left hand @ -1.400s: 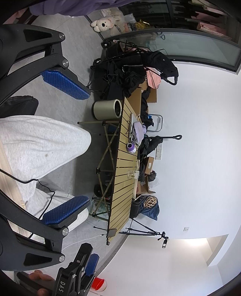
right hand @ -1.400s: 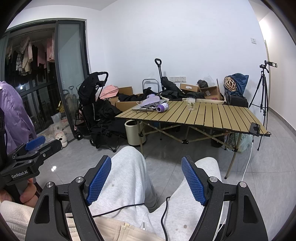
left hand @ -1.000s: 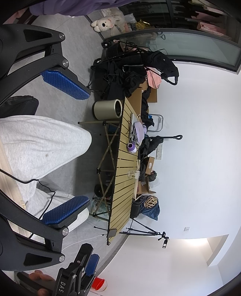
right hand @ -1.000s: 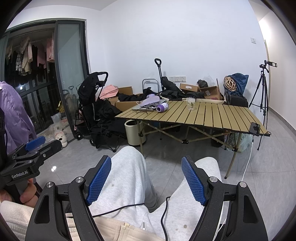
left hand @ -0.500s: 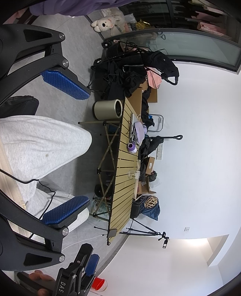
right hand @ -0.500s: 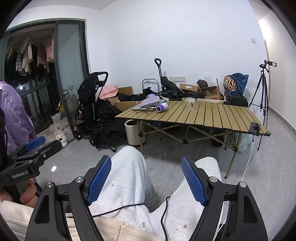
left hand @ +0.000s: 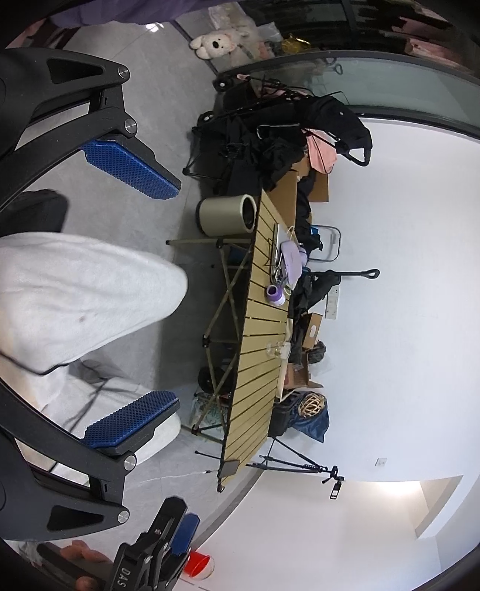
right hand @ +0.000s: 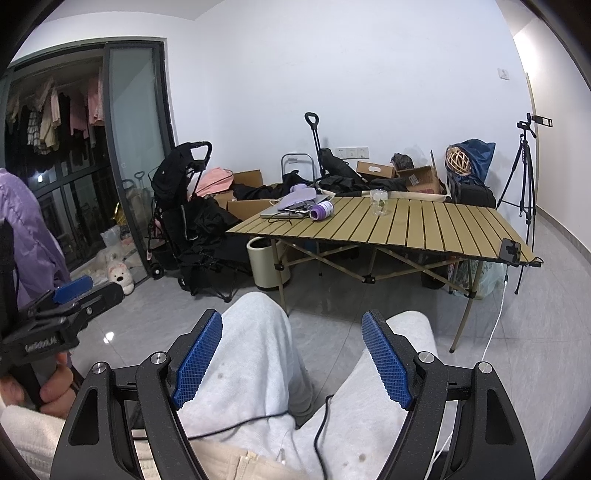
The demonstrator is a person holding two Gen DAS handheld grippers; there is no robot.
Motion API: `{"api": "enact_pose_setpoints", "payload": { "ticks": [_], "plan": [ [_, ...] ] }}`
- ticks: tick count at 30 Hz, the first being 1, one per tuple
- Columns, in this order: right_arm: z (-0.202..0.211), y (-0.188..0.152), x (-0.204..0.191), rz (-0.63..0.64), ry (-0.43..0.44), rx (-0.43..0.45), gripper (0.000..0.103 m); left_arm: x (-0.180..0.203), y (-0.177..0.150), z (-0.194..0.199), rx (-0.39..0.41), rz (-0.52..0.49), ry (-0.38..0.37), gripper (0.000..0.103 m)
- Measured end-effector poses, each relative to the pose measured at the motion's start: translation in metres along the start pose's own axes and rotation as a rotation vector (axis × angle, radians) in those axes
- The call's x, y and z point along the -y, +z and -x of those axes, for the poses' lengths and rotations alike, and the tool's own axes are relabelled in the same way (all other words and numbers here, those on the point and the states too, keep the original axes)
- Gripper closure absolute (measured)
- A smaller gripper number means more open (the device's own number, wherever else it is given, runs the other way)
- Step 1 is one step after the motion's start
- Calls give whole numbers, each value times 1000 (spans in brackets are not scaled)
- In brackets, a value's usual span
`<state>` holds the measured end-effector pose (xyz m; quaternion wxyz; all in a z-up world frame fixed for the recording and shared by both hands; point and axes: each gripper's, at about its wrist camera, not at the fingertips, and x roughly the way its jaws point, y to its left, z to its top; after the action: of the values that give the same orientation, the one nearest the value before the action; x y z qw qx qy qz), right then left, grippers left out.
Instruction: Organize rigid objects
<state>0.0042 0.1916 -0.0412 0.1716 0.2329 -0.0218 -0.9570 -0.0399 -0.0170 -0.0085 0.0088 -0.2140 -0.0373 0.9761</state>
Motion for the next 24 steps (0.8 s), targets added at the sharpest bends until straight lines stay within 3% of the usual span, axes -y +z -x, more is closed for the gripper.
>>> {"api": "enact_pose_setpoints", "payload": {
  "ticks": [8, 18, 24],
  "plan": [
    [-56, 41, 26, 21, 26, -3, 20, -5, 42, -69, -7, -40, 48, 0],
    [-175, 104, 81, -64, 51, -97, 20, -5, 99, -191, -71, -23, 4, 0],
    [-278, 143, 105, -36, 35, -171, 20, -12, 130, -285, -121, -2, -24, 0]
  ]
}}
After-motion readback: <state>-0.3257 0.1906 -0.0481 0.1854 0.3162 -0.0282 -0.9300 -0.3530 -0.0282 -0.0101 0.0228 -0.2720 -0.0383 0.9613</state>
